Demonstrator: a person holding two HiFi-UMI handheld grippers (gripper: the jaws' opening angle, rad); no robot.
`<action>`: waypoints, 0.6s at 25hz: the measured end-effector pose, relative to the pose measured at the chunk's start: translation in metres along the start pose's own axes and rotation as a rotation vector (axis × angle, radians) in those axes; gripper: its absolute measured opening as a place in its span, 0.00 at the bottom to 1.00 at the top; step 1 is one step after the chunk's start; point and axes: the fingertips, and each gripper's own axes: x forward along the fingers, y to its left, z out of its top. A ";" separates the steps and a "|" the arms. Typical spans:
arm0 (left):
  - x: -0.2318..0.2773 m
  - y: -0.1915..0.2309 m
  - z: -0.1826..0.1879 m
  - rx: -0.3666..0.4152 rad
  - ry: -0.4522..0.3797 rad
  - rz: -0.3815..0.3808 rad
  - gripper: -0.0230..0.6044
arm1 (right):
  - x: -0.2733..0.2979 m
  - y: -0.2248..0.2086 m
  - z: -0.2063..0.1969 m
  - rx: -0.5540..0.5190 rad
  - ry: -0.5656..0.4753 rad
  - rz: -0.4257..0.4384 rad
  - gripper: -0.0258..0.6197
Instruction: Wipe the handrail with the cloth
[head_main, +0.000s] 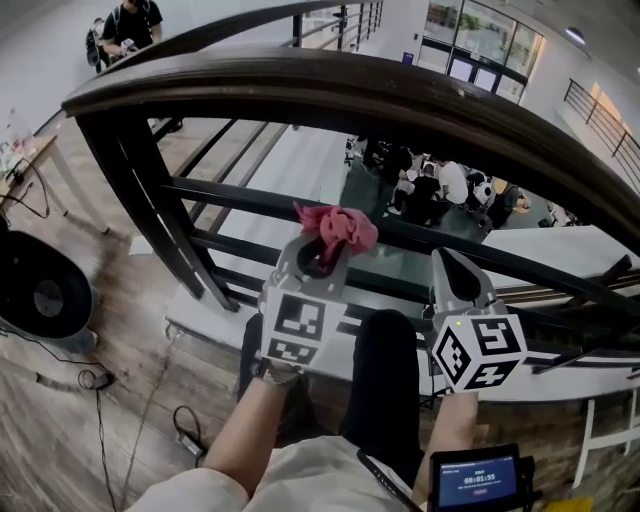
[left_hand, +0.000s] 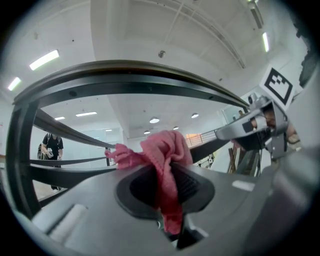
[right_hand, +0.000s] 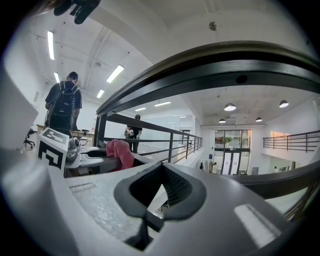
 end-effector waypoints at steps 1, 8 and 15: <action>-0.002 0.006 -0.001 -0.001 0.002 0.004 0.15 | 0.001 0.003 0.000 0.000 0.001 -0.001 0.04; -0.014 0.039 -0.010 0.004 0.014 0.025 0.15 | 0.012 0.024 0.001 0.002 -0.001 0.000 0.04; -0.025 0.062 -0.014 0.010 0.018 0.030 0.15 | 0.022 0.042 0.004 -0.001 0.013 0.002 0.04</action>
